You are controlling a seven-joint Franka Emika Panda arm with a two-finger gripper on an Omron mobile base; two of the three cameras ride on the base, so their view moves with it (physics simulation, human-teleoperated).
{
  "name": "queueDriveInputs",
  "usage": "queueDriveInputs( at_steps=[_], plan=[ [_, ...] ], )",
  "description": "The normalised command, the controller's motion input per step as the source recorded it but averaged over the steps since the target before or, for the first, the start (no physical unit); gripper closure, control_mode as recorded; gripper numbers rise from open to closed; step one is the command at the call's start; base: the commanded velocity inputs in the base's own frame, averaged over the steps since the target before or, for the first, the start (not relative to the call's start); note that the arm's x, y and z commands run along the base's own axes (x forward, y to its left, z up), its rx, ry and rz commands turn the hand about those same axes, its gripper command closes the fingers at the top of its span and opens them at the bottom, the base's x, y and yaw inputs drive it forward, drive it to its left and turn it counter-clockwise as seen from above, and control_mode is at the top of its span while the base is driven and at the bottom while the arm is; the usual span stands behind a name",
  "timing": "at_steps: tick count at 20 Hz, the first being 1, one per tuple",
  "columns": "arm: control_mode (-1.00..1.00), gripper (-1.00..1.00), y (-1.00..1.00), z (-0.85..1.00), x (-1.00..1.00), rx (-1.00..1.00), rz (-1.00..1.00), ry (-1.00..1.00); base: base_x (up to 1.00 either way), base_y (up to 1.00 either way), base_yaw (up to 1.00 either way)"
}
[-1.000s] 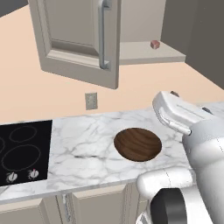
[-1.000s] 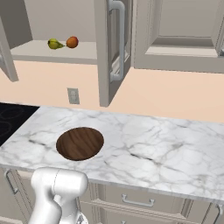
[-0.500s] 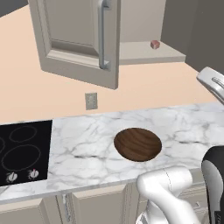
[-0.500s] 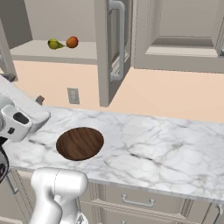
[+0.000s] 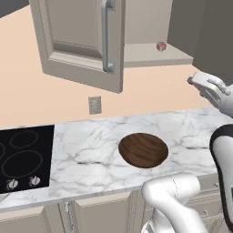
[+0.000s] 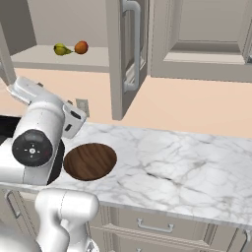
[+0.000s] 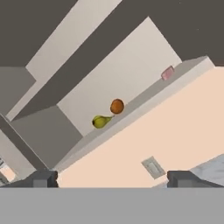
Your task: Open the cabinet. Pick the mango and pear from the cabinet and place them into the bowl. Then close the cabinet.
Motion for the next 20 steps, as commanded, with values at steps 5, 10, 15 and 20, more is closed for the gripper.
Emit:
queueDriveInputs(
  at_steps=[5, 10, 15, 20],
  plan=[
    [-1.0, -1.0, 0.73, -0.24, 0.42, -0.03, 0.03, -0.03, 0.0, 0.0, 0.0],
    [-1.0, -1.0, 0.1, 0.04, 0.02, 0.0, 0.01, -0.07, 0.0, 0.0, 0.0],
    [-1.0, -1.0, 0.28, 0.01, 0.45, 0.0, 0.19, 0.02, 0.0, 0.0, 0.0],
    [-1.0, -1.0, 0.34, 0.0, 0.8, 0.0, 0.28, 0.1, 0.0, 0.0, 0.0]
  ],
)
